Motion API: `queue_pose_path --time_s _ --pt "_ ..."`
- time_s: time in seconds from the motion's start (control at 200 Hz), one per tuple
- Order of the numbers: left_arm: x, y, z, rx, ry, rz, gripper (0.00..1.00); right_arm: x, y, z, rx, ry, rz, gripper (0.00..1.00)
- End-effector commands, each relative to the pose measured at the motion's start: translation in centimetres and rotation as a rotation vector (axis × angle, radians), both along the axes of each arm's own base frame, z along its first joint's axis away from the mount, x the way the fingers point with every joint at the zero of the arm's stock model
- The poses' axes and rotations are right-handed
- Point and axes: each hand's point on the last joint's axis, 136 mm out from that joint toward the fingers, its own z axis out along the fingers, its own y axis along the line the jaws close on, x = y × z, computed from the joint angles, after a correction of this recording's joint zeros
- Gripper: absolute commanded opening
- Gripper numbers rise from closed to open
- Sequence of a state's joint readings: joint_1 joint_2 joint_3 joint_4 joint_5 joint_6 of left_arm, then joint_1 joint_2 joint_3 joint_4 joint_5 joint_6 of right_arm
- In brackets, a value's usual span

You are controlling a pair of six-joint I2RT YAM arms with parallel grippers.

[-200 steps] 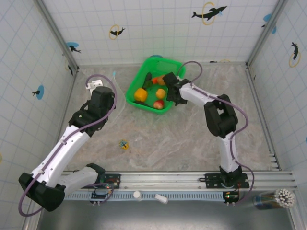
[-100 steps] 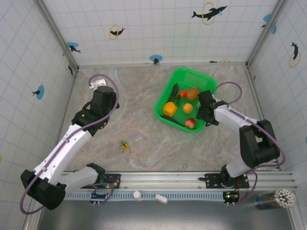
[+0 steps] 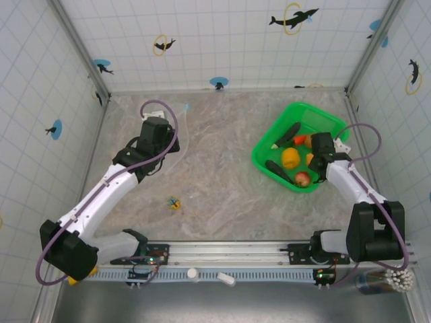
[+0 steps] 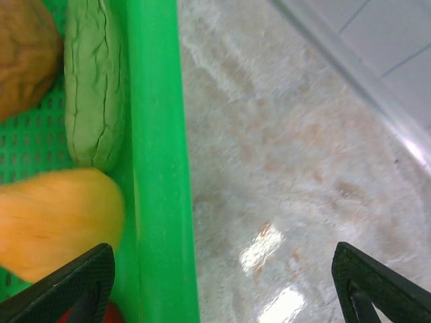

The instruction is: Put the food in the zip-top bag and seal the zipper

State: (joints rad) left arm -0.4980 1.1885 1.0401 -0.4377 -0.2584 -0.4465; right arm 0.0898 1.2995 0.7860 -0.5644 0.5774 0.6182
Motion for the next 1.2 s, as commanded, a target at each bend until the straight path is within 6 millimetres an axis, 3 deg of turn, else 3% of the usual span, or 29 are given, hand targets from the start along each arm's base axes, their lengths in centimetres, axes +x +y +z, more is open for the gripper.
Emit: queue_pose_path --time_s 0.0,0.075,0.17,0.31,0.435,0.54,0.696,0.866,0.951,1.076,1.141,1.196 --pt "0.1 -1.1 -0.2 -0.045 0.018 -0.039 0.00 1.7 -1.0 4.1 -0.107 -0.061 -0.021 0.87" --pt "0.2 -1.5 -0.6 -0.049 0.036 -0.052 0.00 3.5 1.0 6.4 -0.124 -0.113 0.077 0.89" --pt "0.3 -2.3 -0.9 -0.065 0.056 -0.081 0.00 5.9 6.2 8.8 -0.101 -0.198 0.299 0.97" --pt "0.1 -3.4 -1.5 -0.081 0.080 -0.117 0.00 8.6 14.9 8.7 0.110 -0.222 0.526 0.98" --pt "-0.2 -4.0 -1.6 -0.121 0.094 -0.126 0.00 10.7 19.2 7.9 0.230 -0.227 0.497 0.91" --pt "-0.5 -4.3 -1.5 -0.154 0.102 -0.134 0.00 12.7 19.8 5.7 0.315 -0.173 0.339 0.88" --pt "-1.1 -4.3 -1.6 -0.178 0.109 -0.130 0.00 14.9 19.8 2.4 0.303 -0.042 0.200 0.85" --pt "-1.7 -5.0 -1.9 -0.211 0.128 -0.172 0.00 15.8 22.0 1.0 0.268 -0.008 0.274 0.69" --pt "-2.1 -5.5 -2.0 -0.233 0.141 -0.201 0.00 15.5 23.2 0.9 0.216 0.011 0.348 0.62" --pt "-2.3 -6.0 -2.1 -0.265 0.153 -0.215 0.00 14.0 23.4 0.2 0.157 0.042 0.393 0.49" --pt "-2.5 -6.2 -2.2 -0.280 0.155 -0.219 0.00 12.9 23.4 -0.2 0.154 0.051 0.411 0.47" --pt "-2.4 -6.4 -1.8 -0.300 0.148 -0.224 0.00 12.1 23.6 -0.5 0.160 0.054 0.431 0.37"
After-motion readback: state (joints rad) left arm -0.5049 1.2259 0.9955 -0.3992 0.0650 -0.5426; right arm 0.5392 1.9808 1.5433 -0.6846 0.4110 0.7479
